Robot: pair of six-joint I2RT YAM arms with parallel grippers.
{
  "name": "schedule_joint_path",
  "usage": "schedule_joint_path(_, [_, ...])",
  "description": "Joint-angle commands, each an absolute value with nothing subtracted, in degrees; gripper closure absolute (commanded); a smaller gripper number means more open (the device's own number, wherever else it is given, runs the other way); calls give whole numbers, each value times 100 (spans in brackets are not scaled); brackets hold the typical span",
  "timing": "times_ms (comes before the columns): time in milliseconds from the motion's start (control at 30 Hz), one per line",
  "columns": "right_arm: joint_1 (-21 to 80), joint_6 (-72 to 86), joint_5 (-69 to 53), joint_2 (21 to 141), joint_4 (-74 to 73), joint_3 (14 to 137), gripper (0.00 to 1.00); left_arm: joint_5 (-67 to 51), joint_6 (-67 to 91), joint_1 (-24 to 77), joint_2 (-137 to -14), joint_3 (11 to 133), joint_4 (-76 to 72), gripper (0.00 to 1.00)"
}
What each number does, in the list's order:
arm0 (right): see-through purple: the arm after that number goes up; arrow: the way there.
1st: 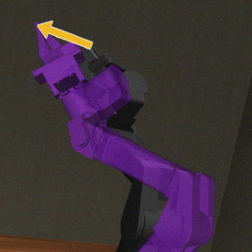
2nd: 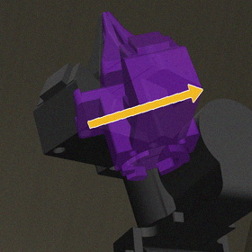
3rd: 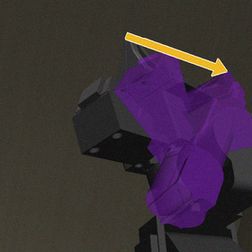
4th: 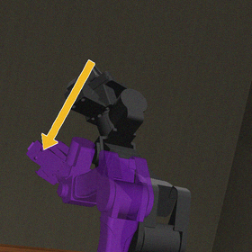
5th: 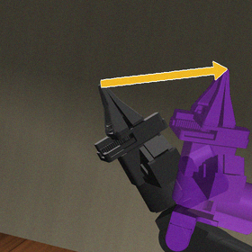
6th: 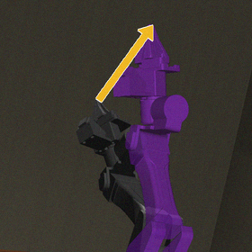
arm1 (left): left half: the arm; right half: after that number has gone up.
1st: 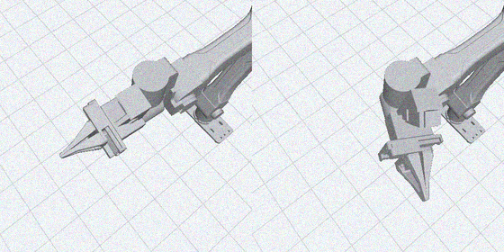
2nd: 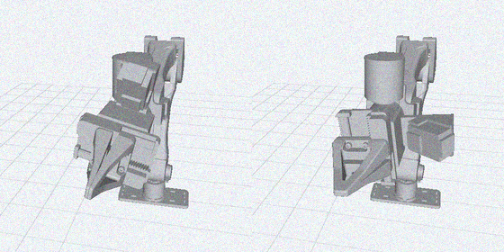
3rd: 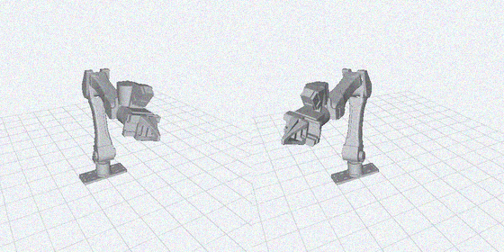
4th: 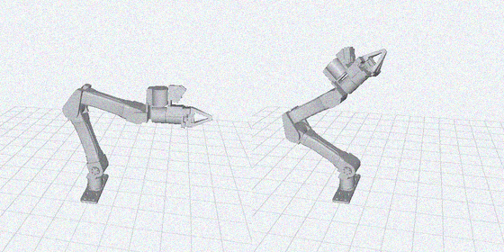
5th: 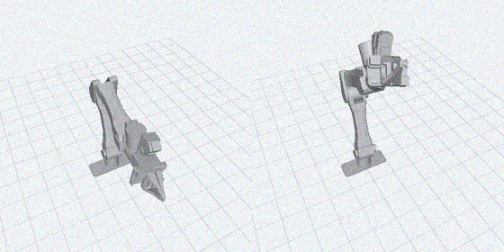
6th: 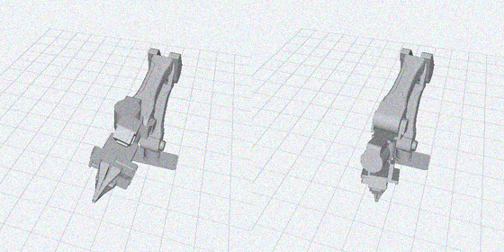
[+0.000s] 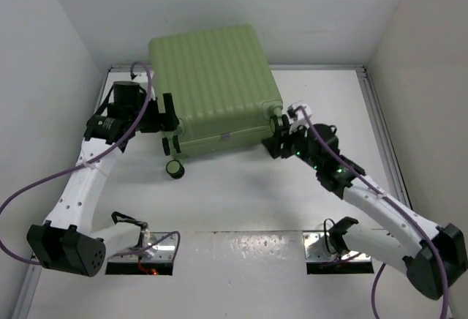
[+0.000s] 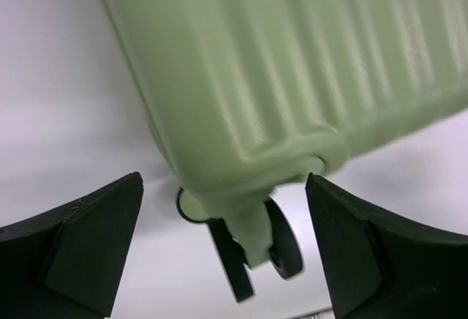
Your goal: Pack the luggage
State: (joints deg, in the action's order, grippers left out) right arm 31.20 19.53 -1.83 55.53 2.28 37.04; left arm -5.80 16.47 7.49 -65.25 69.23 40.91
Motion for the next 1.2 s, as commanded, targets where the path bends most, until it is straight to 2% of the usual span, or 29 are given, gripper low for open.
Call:
schedule_joint_path(0, [3716,2389,-47,5975,1403,3008,50,-308,1854,1098,-6442,6970,4551,1])
schedule_joint_path(133, [4122,2663,351,6784,2380,2716,52,78,2092,1546,-6390,6891,4745,1])
schedule_joint_path(167, [4174,2715,430,6898,3026,2638,52,166,2144,1547,-6390,6778,4746,3])
schedule_joint_path(333, [4517,2900,738,7873,3936,2847,50,334,2215,1608,-6390,6565,4746,8])
schedule_joint_path(533, [4754,3092,852,8787,4420,3454,52,80,2285,1319,-6617,6434,4694,22])
schedule_joint_path(633, [4912,3155,1045,9095,4763,3595,55,-211,2338,1195,-6741,6434,4693,31])
schedule_joint_path(667, [4974,3147,1142,9131,4825,3603,55,-298,2338,1195,-6741,6434,4693,37])
schedule_joint_path(733, [5149,2998,1204,9271,5132,3569,55,-404,2399,1195,-6794,6381,4693,42])
schedule_joint_path(900, [5335,2865,1555,9527,5458,3551,55,-606,2452,1195,-6969,6381,4641,43])
schedule_joint_path(1000, [5326,2752,1836,9747,5449,3813,47,-606,2452,1195,-6970,6381,4641,43])
schedule_joint_path(1167, [5326,2357,2469,10011,5440,4052,41,-659,2452,1195,-7022,6381,4641,43])
